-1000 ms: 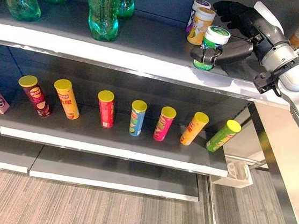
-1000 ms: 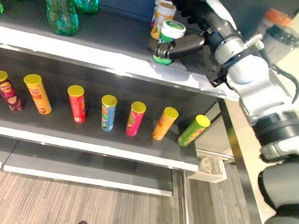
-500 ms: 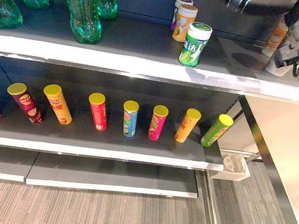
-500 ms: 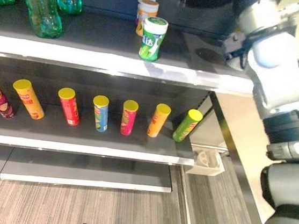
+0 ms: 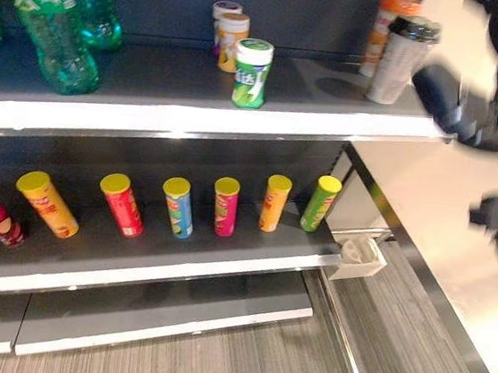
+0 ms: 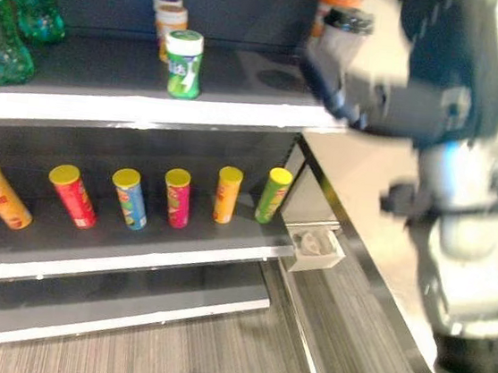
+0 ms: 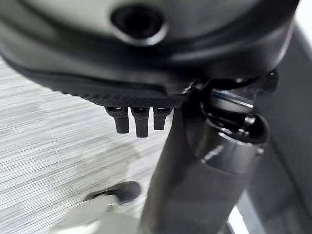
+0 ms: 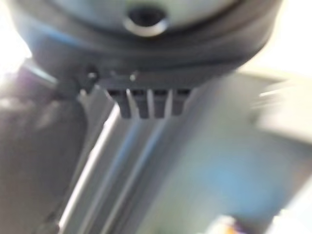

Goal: Put the goods on the table back onto the shelves and tidy them up.

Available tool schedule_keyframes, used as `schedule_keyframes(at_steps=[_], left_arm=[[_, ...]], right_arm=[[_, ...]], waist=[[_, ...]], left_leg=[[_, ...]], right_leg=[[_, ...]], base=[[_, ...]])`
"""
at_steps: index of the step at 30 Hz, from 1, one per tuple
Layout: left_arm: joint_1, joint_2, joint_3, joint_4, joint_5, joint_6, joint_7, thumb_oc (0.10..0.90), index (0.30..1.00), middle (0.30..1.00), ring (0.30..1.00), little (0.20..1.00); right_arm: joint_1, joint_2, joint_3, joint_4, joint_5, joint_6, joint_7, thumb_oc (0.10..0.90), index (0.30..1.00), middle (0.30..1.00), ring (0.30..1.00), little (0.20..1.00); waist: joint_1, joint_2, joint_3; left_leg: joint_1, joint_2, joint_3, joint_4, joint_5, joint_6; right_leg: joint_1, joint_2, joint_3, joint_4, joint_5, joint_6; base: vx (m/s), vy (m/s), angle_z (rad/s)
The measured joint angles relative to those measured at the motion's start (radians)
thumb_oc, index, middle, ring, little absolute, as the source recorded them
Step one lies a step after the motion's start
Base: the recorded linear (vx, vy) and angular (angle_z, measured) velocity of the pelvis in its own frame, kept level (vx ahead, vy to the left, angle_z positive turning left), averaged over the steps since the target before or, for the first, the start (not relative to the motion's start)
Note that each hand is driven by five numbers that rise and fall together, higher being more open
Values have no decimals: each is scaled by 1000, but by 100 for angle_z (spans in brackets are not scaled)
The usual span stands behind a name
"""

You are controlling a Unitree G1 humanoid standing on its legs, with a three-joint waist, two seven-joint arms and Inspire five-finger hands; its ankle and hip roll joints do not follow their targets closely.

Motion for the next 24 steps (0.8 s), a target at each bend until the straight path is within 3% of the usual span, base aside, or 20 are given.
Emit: schedule_keyframes(at_steps=[5,10,14,16,18,19,24], left_arm=[[-7,4,9,-49,8,1,-9,800,900,900,900,900],[-21,0,10,-60,38,-9,-45,800,900,900,900,900],[-37,-9,7,-57,50,-9,-67,800,900,900,900,900],[-39,-7,7,-55,71,-8,-70,800,900,900,900,900],[-39,9,-15,-53,76,-3,-68,800,900,900,900,900],[-44,12,-26,-47,76,-3,-70,800,900,900,900,900],[-69,6,-42,-45,73,-4,-64,800,900,900,900,900]], right_arm=[[272,24,-32,36,77,70,127,800,900,900,900,900],[554,114,28,67,148,184,272,800,900,900,900,900],[635,218,102,255,148,245,350,800,900,900,900,900],[681,237,207,487,20,295,384,800,900,900,900,900],[632,271,267,657,-100,251,396,800,900,900,900,900],[585,292,305,751,-170,273,379,800,900,900,900,900],[503,495,287,1040,-338,266,285,800,900,900,900,900]], waist=[[-54,46,-13],[-82,54,-8],[-81,41,1],[-69,28,9],[-78,14,15],[-78,9,16],[-54,10,16]], left_leg=[[4,14,69,0,-2,2],[11,30,93,0,-1,2],[14,32,98,0,-3,0],[13,31,96,0,-3,0],[10,31,93,0,-1,-2],[11,32,95,0,-1,-2],[8,31,77,0,-1,-2]], right_leg=[[-40,17,65,-9,10,8],[-41,33,86,-10,20,-6],[-40,35,86,-16,12,0],[-38,32,86,-16,13,0],[-40,32,81,-16,22,-7],[-40,33,83,-16,21,-6],[-24,31,61,-16,21,-7]], base=[[-29,-16,-42],[-7,-12,-18],[-9,1,1],[-36,13,-2],[-18,8,-3],[-1,-1,6],[9,12,11]])
